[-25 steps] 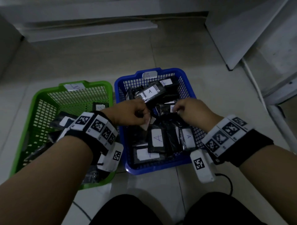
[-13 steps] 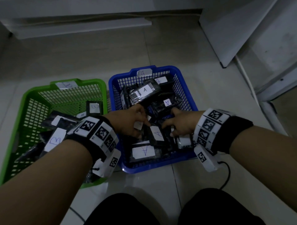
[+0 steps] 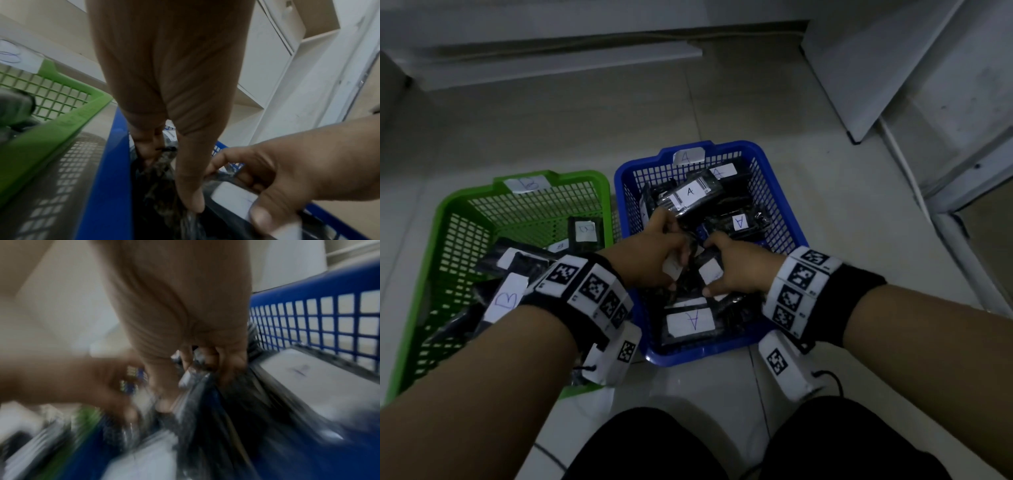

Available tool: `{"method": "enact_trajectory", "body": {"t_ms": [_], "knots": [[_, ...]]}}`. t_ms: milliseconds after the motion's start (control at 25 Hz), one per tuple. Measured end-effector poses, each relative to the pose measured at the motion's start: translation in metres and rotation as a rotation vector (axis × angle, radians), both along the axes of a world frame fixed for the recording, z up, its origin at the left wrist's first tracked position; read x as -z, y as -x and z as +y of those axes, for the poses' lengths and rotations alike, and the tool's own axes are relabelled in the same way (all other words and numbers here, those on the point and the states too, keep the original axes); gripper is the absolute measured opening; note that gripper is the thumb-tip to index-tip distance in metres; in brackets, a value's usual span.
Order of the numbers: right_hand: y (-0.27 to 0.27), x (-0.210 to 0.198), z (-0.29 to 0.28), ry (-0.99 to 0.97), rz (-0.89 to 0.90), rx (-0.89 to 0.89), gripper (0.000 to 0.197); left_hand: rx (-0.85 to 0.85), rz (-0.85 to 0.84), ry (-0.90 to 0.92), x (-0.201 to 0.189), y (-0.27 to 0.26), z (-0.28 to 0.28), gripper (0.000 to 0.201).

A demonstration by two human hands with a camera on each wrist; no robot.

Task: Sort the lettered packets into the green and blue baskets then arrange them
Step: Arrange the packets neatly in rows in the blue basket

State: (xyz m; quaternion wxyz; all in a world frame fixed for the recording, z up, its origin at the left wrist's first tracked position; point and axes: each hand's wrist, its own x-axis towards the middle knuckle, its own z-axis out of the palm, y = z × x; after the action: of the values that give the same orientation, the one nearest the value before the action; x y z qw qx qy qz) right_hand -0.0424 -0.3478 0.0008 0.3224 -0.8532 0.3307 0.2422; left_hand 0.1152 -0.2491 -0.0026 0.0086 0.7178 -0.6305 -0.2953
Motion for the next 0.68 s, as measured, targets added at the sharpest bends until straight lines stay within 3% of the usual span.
{"method": "enact_trajectory", "body": {"t_ms": [160, 280, 400, 520, 680], "knots": [[0.018, -0.022, -0.034, 0.165, -0.014, 0.126, 0.049, -0.064, -0.005, -0.029, -0.003, -0.005, -0.001, 0.045], [0.039, -0.020, -0.038, 0.122, 0.002, 0.181, 0.037, -0.020, -0.011, -0.052, -0.002, -0.001, -0.006, 0.039], [0.050, 0.000, -0.026, 0.203, -0.014, 0.027, 0.041, 0.021, -0.098, -0.111, 0.001, 0.010, -0.013, 0.041], [0.053, 0.010, -0.021, 0.241, -0.082, -0.001, 0.044, 0.060, -0.261, -0.236, 0.004, 0.020, -0.020, 0.071], [0.051, 0.012, -0.019, 0.229, -0.049, -0.039, 0.052, -0.014, -0.208, -0.313, 0.014, 0.025, -0.024, 0.085]]}}
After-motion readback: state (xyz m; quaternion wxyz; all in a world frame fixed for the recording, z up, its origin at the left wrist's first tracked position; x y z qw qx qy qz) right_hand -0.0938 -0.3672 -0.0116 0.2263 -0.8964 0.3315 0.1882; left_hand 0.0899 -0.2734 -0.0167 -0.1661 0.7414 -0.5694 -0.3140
